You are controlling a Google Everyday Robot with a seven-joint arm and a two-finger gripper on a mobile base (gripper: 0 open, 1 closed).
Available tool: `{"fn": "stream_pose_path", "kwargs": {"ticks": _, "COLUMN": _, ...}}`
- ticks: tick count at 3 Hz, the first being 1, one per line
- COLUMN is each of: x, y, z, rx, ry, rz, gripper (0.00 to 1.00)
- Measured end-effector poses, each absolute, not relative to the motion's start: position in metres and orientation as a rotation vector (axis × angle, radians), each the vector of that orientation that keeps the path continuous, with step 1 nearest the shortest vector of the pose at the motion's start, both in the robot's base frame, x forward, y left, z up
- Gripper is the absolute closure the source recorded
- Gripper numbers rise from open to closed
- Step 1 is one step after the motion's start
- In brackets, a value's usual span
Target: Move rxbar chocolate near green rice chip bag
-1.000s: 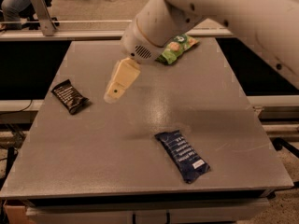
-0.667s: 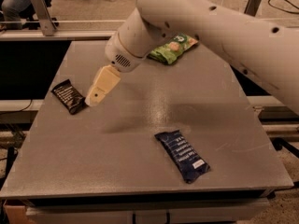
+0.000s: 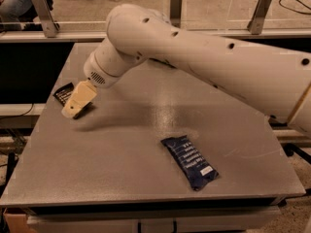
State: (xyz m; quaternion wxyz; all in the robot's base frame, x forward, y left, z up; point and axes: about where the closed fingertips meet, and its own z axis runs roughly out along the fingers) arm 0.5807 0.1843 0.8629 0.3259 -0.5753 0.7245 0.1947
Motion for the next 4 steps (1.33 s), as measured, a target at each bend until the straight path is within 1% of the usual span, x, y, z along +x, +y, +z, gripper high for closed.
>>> {"fn": "stream_pose_path", "kwargs": {"ticks": 1, "x": 0.585, "y": 0.204, "z": 0.847, "rx": -1.474, "ry": 1.927, "rz": 0.472, "gripper": 0.0}}
{"fn": "stream_pose_path", "kwargs": {"ticks": 2, "x": 0.588, "y": 0.21, "z": 0.83, "rx": -1.433, "ry": 1.968, "rz": 0.439, "gripper": 0.18}}
{"fn": "stream_pose_path", "kwargs": {"ticks": 4, "x": 0.594, "y": 0.211, "z": 0.825, "rx": -1.398, "ry": 1.987, "rz": 0.419, "gripper": 0.64}}
